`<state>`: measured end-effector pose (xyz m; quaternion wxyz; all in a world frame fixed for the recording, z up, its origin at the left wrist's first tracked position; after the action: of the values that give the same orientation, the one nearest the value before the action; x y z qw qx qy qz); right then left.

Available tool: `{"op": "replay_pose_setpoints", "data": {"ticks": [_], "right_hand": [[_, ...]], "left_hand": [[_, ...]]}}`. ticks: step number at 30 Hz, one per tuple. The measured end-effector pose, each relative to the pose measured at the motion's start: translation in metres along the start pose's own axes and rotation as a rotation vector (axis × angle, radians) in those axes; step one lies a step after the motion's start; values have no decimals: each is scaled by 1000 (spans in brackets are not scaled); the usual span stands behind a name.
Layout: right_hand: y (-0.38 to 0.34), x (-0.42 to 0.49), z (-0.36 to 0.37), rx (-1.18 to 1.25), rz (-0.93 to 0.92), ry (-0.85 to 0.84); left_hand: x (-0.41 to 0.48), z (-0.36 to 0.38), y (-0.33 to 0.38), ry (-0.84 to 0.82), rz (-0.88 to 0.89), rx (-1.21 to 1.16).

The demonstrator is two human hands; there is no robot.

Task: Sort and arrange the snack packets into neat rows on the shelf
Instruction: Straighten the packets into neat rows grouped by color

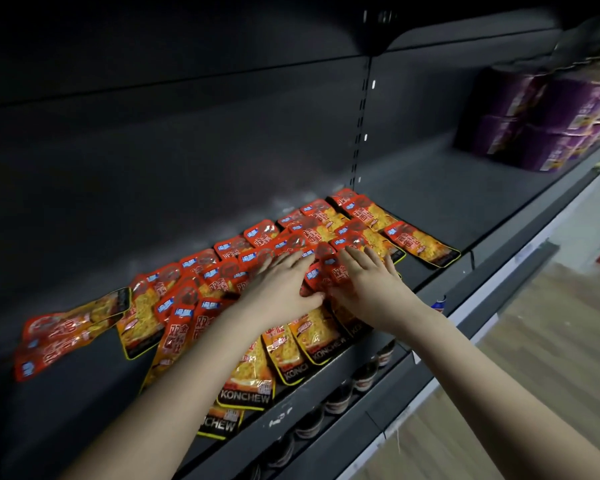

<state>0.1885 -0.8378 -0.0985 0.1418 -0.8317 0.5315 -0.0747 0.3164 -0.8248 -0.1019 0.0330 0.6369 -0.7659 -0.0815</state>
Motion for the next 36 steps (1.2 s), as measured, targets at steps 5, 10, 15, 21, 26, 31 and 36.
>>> {"op": "replay_pose_setpoints", "data": {"ticks": [5,10,15,21,26,31,36], "right_hand": [[9,10,13,57,-14,-8],[5,15,17,132,-76,10],[5,13,18,133,-82,36],[3,8,16,95,-85,66],[2,1,10,82,-94,106],[12,-4,3,177,-61,165],[27,-5,-6,366,-30,265]], "left_hand": [[5,5,2,33,6,-7],[6,4,-3,70,1,-76],[5,1,-3,71,-49,-104],[4,0,-1,85,-65,-162],[4,-2,-2,146,-61,-135],[9,-8,0,248,-70,-220],[13,-10,1,324,-109,-377]]}}
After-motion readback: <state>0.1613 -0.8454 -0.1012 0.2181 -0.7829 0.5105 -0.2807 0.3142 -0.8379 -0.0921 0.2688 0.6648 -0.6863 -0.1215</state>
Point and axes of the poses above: each hand's wrist, its own x-axis towards the middle knuckle, its own z-axis out of the palm, y = z × x, the point moved 7 cm from there along x, towards the middle knuckle, and after that the axes turned 7 degrees about x, right-handed, at the moved point
